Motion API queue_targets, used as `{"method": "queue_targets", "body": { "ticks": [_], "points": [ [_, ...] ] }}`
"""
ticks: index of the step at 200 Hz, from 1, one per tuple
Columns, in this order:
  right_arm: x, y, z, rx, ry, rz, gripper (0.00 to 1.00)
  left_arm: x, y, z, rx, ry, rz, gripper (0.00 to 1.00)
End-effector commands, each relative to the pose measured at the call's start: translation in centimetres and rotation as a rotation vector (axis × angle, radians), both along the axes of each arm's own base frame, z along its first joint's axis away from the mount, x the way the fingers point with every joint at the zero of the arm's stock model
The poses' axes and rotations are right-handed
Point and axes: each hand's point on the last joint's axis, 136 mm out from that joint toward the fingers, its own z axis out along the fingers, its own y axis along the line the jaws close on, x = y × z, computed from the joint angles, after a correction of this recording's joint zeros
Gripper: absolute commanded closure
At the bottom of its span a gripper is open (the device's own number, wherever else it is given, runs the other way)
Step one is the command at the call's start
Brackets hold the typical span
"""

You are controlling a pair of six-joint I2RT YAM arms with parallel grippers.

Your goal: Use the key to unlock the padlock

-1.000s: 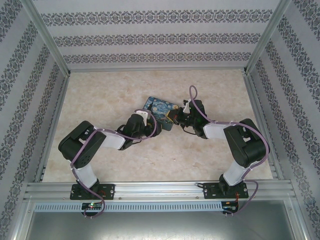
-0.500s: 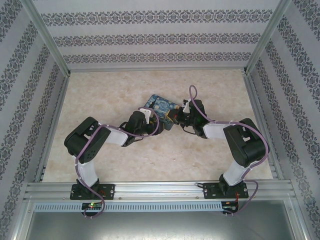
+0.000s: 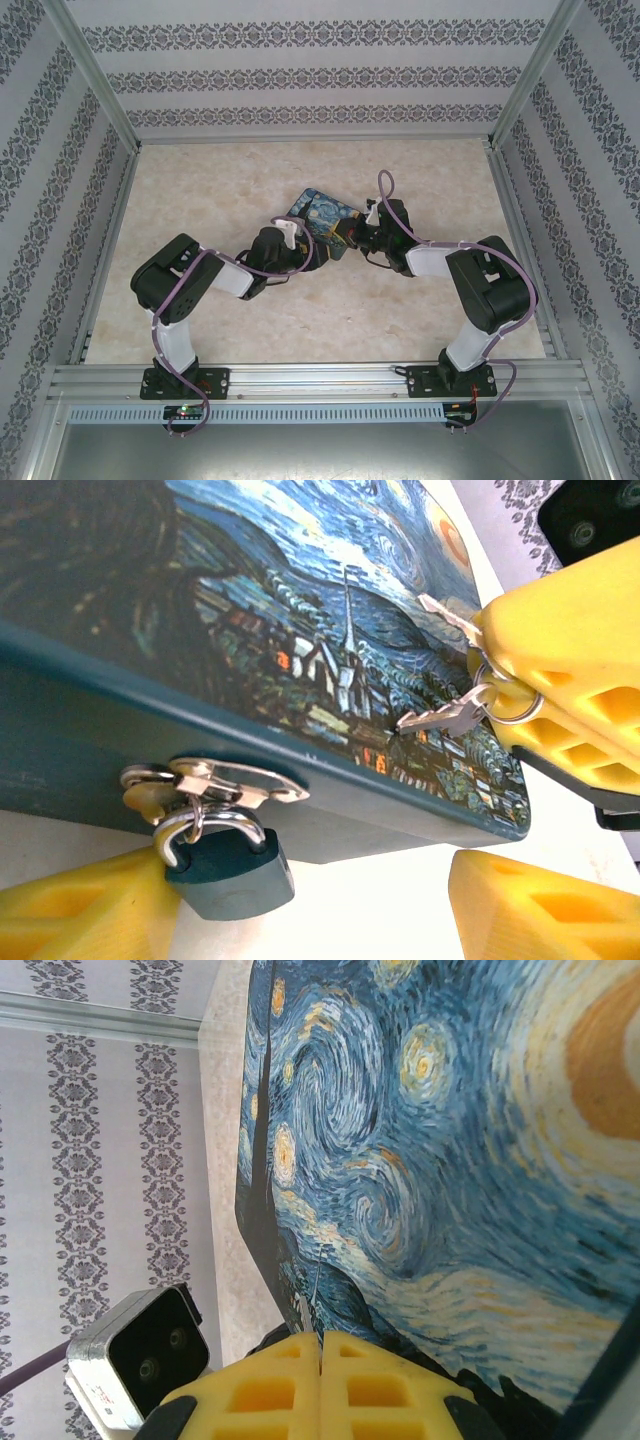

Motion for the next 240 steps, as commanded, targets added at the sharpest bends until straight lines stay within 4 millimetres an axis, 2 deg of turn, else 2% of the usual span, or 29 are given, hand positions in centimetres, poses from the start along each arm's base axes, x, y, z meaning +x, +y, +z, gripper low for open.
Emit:
{"method": "queue_targets", "body": {
  "ticks": [1, 22, 79, 138, 197, 240],
  "points": [
    [-0.9, -0.6, -3.2, -0.059, 0.085, 0.001, 1.0, 0.3, -0.1, 1.5, -0.104, -0.023, 0.013, 0.3],
    [-0.9, -0.6, -3.3, -0.06, 0.087, 0.0, 1.0, 0.3, 0.1, 1.6, -0.124, -0.016, 0.03, 0.3],
    [-1.0, -0.6, -3.2, -0.059, 0.088, 0.0, 1.0, 0.5, 0.7, 0.1, -0.194, 0.032, 0.095, 0.33],
    [-0.9, -0.5, -3.2, -0.058, 0.088, 0.0, 1.0, 0.5, 1.0, 0.6, -0.264, 0.035, 0.129, 0.35],
    [-0.9, -0.4, -3.4, -0.059, 0.094, 0.001, 1.0, -0.2, 1.7, 0.0, -0.271, 0.053, 0.145, 0.4],
    [-0.9, -0.3, -3.6, -0.06, 0.096, 0.002, 1.0, 0.2, 1.4, 0.1, -0.291, 0.054, 0.154, 0.41]
  ]
}}
